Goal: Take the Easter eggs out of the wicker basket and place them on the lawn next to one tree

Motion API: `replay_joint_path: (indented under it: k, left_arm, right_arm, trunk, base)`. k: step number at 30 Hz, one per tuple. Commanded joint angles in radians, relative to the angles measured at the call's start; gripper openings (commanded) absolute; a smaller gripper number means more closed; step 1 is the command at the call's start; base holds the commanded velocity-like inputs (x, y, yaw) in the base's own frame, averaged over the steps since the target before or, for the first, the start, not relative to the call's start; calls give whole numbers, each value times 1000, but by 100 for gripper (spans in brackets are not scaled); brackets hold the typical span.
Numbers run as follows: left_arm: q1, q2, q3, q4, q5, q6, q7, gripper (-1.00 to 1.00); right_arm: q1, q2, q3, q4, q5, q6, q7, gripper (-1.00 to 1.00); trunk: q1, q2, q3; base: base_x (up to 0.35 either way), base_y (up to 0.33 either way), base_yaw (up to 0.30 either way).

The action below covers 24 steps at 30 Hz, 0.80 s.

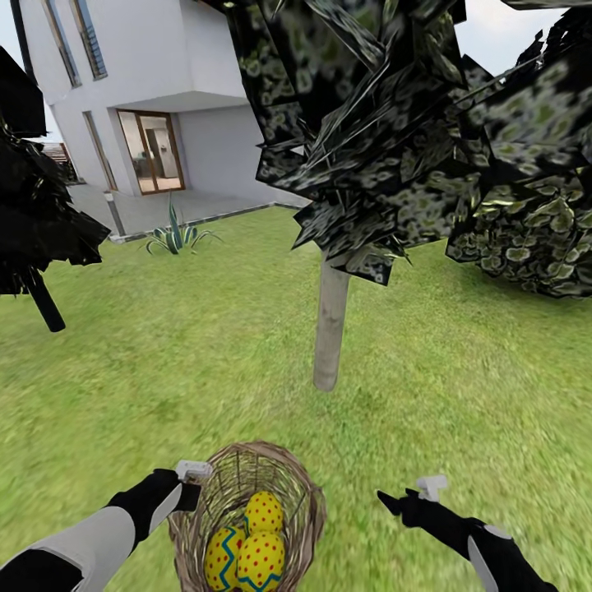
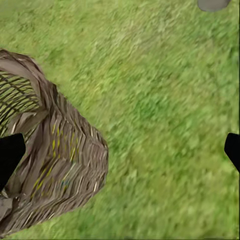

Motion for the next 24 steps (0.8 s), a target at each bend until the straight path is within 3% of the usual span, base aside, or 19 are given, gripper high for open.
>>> replay_joint_path:
  k: [1,10,21,24]
  left_arm:
    - [0,1,-5,-3,16,6,5,-100]
    - [0,2,-4,-2,16,6,5,-100]
    - [0,2,-5,-2,16,6,5,-100]
    - [0,2,-4,-2,16,6,5,-100]
  right_arm:
    - [-1,1,-7,-2,7,5,-11,100]
    - [-1,2,-5,23,6,3,-62,100]
    - [-1,1,-4,47,9,3,-64,100]
    - [-1,2,-4,50,12,-62,-62,100]
  trunk:
    - [4,-9,-5]
    - [39,-72,-33]
    - [81,-149,-68]
    - [92,-170,-77]
  base:
    - [0,0,0]
    - [0,0,0]
    - [0,0,0]
    - [0,0,0]
